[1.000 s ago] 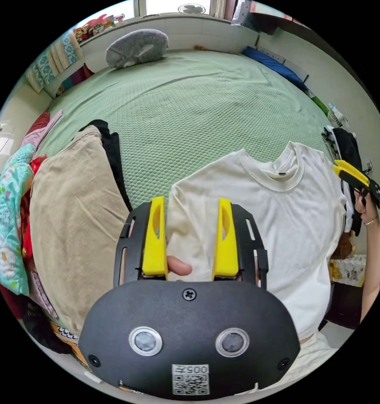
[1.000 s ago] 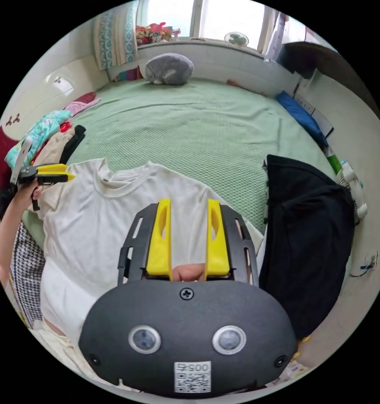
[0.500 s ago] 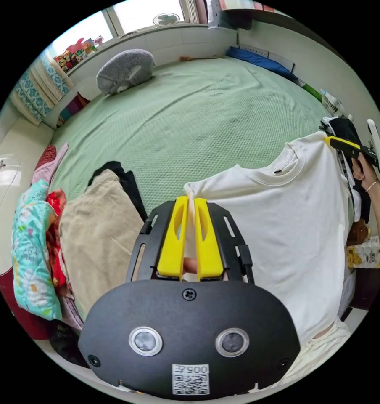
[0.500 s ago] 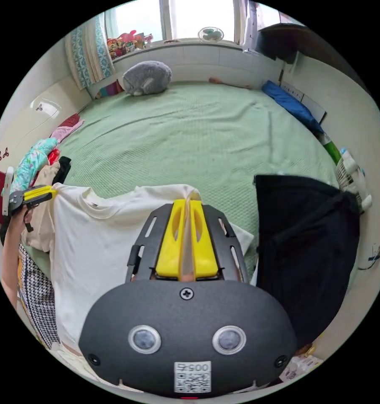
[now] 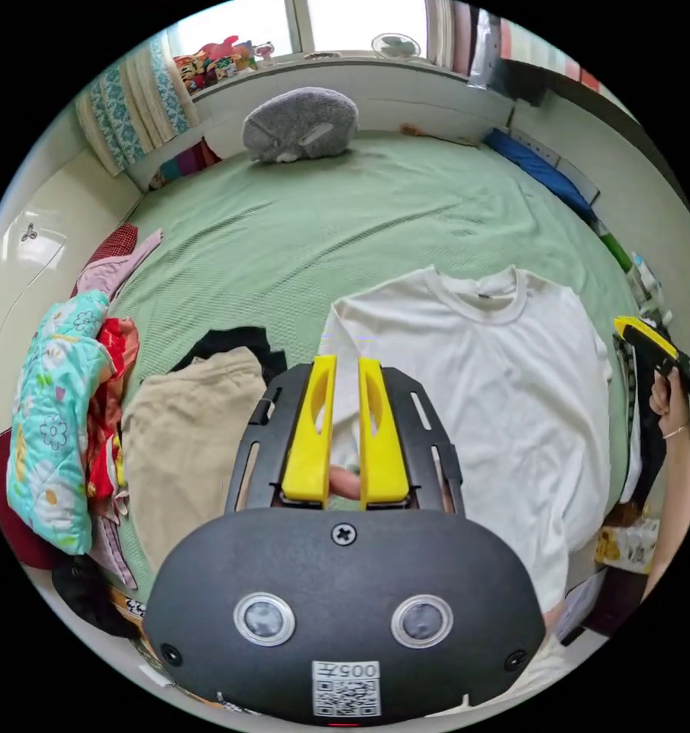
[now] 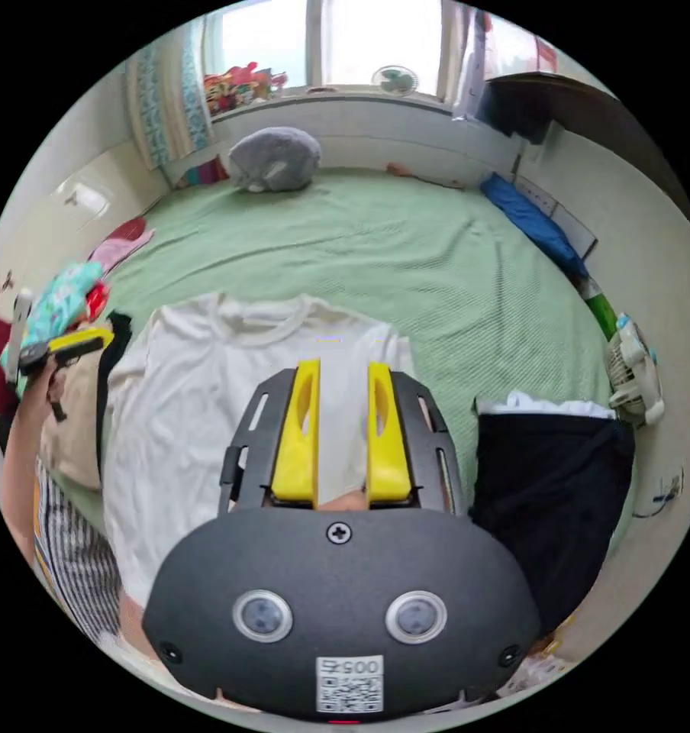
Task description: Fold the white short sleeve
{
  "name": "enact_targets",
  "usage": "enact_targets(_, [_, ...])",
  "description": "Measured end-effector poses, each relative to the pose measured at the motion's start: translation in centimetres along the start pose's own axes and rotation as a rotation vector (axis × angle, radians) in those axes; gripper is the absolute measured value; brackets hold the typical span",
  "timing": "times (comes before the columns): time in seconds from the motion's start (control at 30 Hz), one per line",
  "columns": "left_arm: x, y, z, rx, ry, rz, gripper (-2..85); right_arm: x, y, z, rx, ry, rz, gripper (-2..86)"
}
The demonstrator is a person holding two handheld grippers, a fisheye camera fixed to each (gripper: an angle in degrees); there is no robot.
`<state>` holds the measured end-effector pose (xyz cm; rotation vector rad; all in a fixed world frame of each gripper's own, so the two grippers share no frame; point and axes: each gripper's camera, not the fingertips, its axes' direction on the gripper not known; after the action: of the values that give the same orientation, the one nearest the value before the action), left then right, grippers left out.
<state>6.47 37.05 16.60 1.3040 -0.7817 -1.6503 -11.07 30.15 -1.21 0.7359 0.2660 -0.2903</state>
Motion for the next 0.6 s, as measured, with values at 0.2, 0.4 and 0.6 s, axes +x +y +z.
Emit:
enact_targets(0.2, [1.5, 14.9, -3.0, 0.031, 0.068, 0.123, 5.0, -2.3, 15.8, -4.9, -0.085, -0.006, -0.118, 7.1])
enact_targets(0.4, [2.2, 25.4, -3.0, -0.059, 0.187, 0.069, 6.3, -3.3, 25.4, -6.8, -0.124, -0.041, 0.033, 7.2])
enact_targets(0.6, [4.0, 28.2, 0.2, -0.14, 0.21, 0.027, 8.6, -6.0, 26.1, -3.5, -0.228, 0.061, 0.071, 5.2])
